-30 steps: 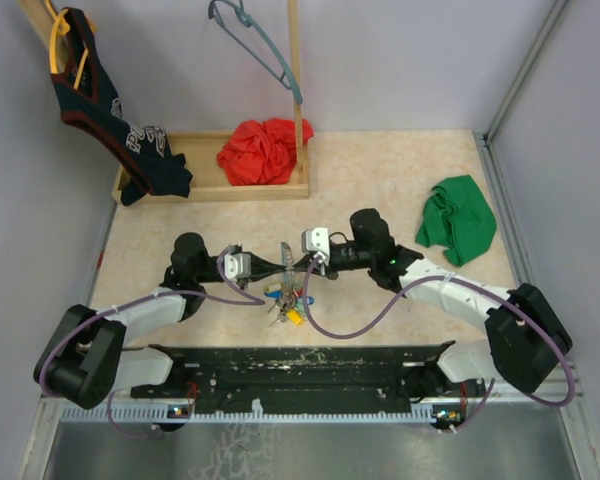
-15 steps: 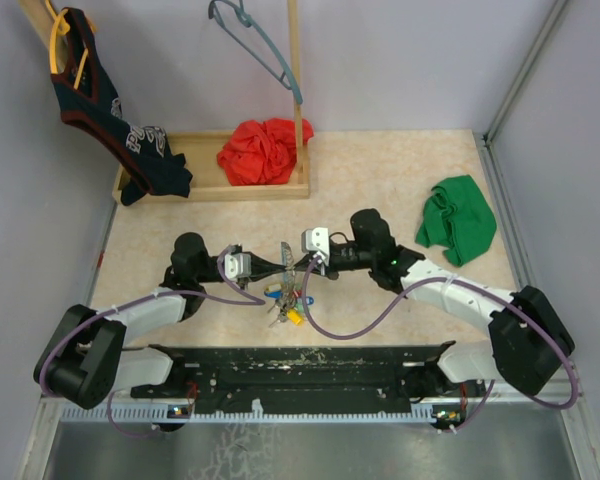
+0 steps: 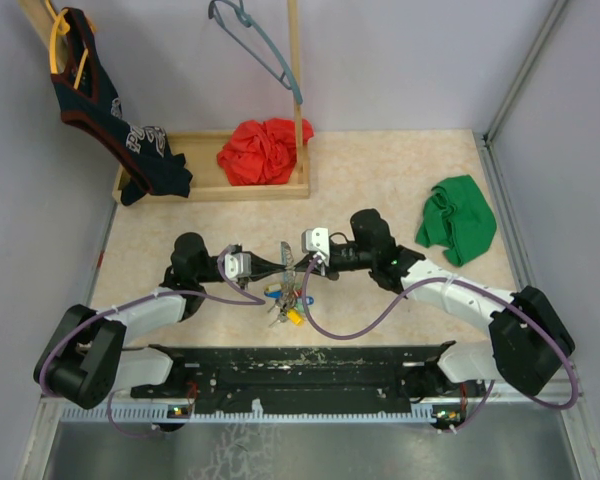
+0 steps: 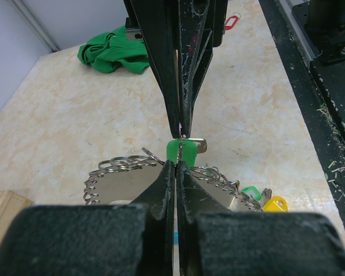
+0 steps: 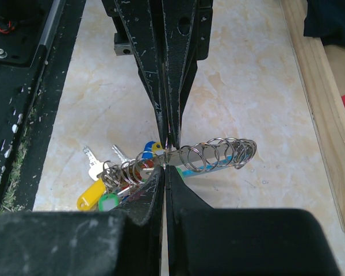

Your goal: Put the keys on the keyring

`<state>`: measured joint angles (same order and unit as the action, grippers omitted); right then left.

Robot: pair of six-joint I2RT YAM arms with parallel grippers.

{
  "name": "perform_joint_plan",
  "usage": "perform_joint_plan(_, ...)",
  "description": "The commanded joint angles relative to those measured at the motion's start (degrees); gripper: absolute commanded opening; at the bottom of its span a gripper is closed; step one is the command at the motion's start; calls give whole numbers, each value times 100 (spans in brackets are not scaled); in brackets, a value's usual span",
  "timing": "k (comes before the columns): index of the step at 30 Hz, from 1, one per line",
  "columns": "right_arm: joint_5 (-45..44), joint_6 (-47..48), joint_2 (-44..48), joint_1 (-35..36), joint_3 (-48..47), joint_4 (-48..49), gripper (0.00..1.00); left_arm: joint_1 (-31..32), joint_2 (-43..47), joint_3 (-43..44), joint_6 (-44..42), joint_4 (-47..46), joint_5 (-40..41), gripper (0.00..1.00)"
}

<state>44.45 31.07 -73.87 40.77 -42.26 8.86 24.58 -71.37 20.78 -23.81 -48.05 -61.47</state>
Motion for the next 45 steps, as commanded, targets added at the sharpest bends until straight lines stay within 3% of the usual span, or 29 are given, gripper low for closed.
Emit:
perform_joint_plan(1,127,10,79,36,-134,247,0,-41,-12,140,52,-252,-109,0)
perform_joint_plan(45,-39,46,162,36,-116,168,0,-45,-66,170,34,-225,-201,0)
